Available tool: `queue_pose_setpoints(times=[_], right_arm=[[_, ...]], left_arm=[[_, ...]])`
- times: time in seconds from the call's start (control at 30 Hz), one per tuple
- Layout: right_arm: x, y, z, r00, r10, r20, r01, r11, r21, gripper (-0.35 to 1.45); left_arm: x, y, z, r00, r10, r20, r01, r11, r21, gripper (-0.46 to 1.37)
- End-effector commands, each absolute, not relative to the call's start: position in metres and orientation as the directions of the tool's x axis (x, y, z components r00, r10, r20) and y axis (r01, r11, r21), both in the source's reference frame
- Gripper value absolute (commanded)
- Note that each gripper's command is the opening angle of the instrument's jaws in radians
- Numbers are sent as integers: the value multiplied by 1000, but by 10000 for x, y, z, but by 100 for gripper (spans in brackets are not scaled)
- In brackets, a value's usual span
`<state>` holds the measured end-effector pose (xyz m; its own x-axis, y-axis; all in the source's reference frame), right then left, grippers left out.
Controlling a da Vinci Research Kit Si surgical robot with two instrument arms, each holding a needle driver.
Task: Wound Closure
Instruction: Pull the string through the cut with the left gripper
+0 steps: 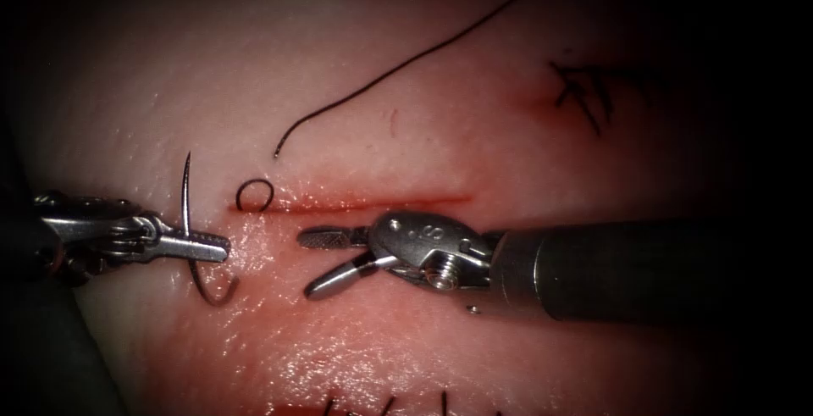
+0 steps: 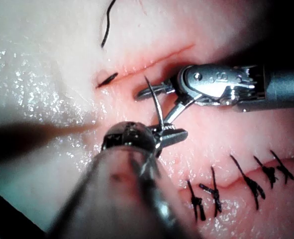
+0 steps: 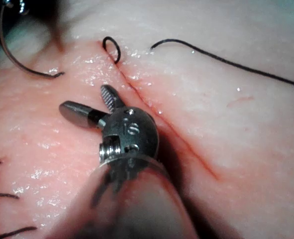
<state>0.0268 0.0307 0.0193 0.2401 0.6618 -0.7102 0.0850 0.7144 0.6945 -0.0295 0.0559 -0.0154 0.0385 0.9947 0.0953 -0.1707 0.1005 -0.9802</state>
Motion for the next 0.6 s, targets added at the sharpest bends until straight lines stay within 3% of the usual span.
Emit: queue_pose_setpoints(times=[0.03,0.17,0.33,0.5,0.6], right_arm=[[269,307,194,240,661,-711,86,715,694,96],[270,305,195,241,660,-712,86,716,693,96],[270,305,195,241,660,-712,87,716,693,95],[270,304,195,241,660,-712,87,716,693,95],[271,304,195,241,660,-712,86,716,693,95]], left_arm=[[-295,561,-160,36,994,99,-144,104,-984,-35],[-292,571,-186,52,998,32,-102,38,-994,-35],[-291,582,-210,64,958,-280,-96,-273,-957,-35],[-293,581,-226,87,803,-590,-158,-574,-804,-35],[-292,582,-237,97,626,-774,-212,-747,-630,-35]])
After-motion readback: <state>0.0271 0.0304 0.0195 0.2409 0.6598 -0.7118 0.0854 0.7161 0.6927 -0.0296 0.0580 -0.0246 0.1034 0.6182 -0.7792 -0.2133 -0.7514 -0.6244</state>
